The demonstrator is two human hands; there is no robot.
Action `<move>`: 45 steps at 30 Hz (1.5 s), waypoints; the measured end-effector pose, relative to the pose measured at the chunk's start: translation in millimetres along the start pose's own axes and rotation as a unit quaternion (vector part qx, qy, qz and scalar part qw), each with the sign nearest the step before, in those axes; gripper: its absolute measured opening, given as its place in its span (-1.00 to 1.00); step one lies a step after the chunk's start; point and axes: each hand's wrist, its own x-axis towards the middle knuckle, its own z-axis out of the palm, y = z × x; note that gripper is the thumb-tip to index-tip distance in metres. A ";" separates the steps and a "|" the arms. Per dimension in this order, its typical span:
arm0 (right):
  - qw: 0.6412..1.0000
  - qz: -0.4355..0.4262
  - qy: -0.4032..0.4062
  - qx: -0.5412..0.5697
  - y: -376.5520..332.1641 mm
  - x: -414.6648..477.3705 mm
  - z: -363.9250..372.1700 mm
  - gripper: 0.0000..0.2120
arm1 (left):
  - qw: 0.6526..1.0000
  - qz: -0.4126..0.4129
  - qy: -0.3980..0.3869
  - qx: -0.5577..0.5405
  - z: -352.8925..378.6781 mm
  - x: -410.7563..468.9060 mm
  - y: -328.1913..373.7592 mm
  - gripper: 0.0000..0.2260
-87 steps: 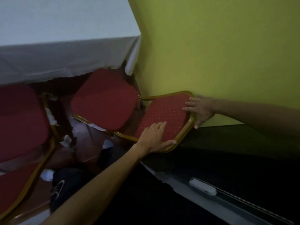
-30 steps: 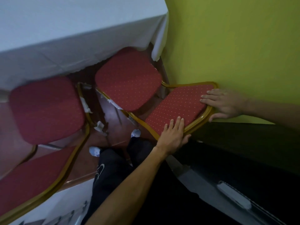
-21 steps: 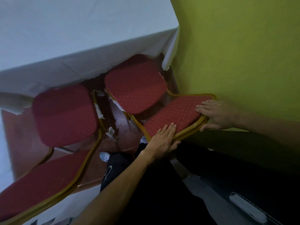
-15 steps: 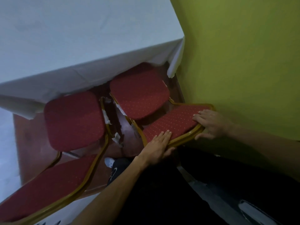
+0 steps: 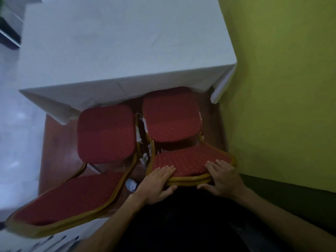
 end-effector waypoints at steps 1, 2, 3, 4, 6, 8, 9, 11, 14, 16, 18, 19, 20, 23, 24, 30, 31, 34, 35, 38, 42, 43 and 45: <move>1.000 0.007 -0.005 0.004 -7.7 -1.3 3.0 -0.12 | 1.000 -0.008 0.004 0.002 0.4 -4.8 -2.4 -0.32; 1.000 0.015 -0.010 0.013 -13.5 -2.2 4.7 -0.12 | 1.000 -0.016 0.008 0.003 1.4 -8.7 -4.7 -0.31; 0.999 0.022 -0.014 0.028 -16.6 -2.5 4.6 -0.13 | 1.000 -0.023 0.011 0.002 2.3 -12.0 -5.7 -0.30; 0.999 0.019 -0.015 0.048 -15.7 -3.2 3.1 -0.13 | 0.999 -0.031 0.014 0.001 3.5 -14.7 -5.6 -0.29; 0.996 -0.026 -0.030 0.083 -4.3 -3.7 -0.3 -0.16 | 0.999 -0.047 0.028 0.005 7.1 -17.4 -3.8 -0.27; 0.991 -0.063 -0.059 0.107 9.8 -3.2 -0.5 -0.17 | 0.997 -0.057 0.047 0.015 10.2 -18.1 -0.6 -0.26; 0.989 -0.065 -0.070 0.113 13.8 -3.6 2.0 -0.17 | 0.997 -0.060 0.053 0.019 11.5 -18.7 0.9 -0.27; 0.990 -0.053 -0.064 0.114 14.1 -6.2 10.0 -0.17 | 0.996 -0.066 0.060 0.020 13.9 -20.3 2.4 -0.28; 0.992 -0.059 -0.043 0.105 12.8 -11.3 17.0 -0.19 | 0.995 -0.071 0.074 0.019 17.5 -21.9 7.2 -0.27; 0.991 -0.065 -0.046 0.105 17.9 -14.9 16.3 -0.19 | 0.994 -0.077 0.074 0.014 22.4 -22.7 13.0 -0.26; 0.991 -0.067 -0.049 0.102 20.7 -19.1 15.9 -0.20 | 0.994 -0.079 0.071 0.009 27.8 -24.2 18.3 -0.24; 0.992 -0.066 -0.045 0.098 20.2 -22.4 16.5 -0.21 | 0.994 -0.079 0.069 0.006 30.3 -25.1 20.3 -0.24; 0.993 -0.066 -0.039 0.095 18.4 -25.5 17.5 -0.22 | 0.995 -0.080 0.066 0.004 32.1 -26.3 21.2 -0.23; 0.994 -0.059 -0.021 0.085 9.5 -32.0 21.1 -0.23 | 0.995 -0.078 0.057 0.001 31.8 -31.4 19.8 -0.24; 0.995 -0.057 -0.015 0.083 5.9 -33.7 22.4 -0.24 | 0.996 -0.077 0.052 0.002 30.6 -33.1 18.0 -0.24; 0.995 -0.042 0.001 0.092 -15.9 -52.7 33.0 -0.24 | 0.996 -0.069 0.041 0.031 34.5 -46.5 11.2 -0.23; 0.995 -0.039 0.004 0.093 -18.5 -56.0 34.3 -0.24 | 0.996 -0.068 0.047 0.034 35.7 -48.2 11.9 -0.23; 0.995 -0.036 0.008 0.097 -21.1 -61.2 34.8 -0.24 | 0.995 -0.064 0.067 0.037 38.4 -51.0 16.2 -0.24; 0.994 -0.033 0.007 0.104 -20.1 -61.4 34.5 -0.23 | 0.995 -0.064 0.072 0.038 38.9 -51.0 17.7 -0.24; 0.990 -0.033 -0.009 0.137 -15.4 -57.4 34.9 -0.20 | 0.994 -0.073 0.073 0.043 40.7 -51.2 21.0 -0.24; 0.986 -0.077 -0.065 0.135 -6.0 -47.9 34.6 -0.16 | 0.992 -0.093 0.064 0.057 41.7 -51.6 26.6 -0.23; 0.985 -0.090 -0.077 0.128 -3.2 -45.7 33.3 -0.15 | 0.992 -0.095 0.061 0.061 41.8 -51.1 28.6 -0.23; 0.983 -0.113 -0.090 0.111 1.8 -41.5 30.0 -0.15 | 0.992 -0.100 0.050 0.065 41.9 -49.8 30.9 -0.22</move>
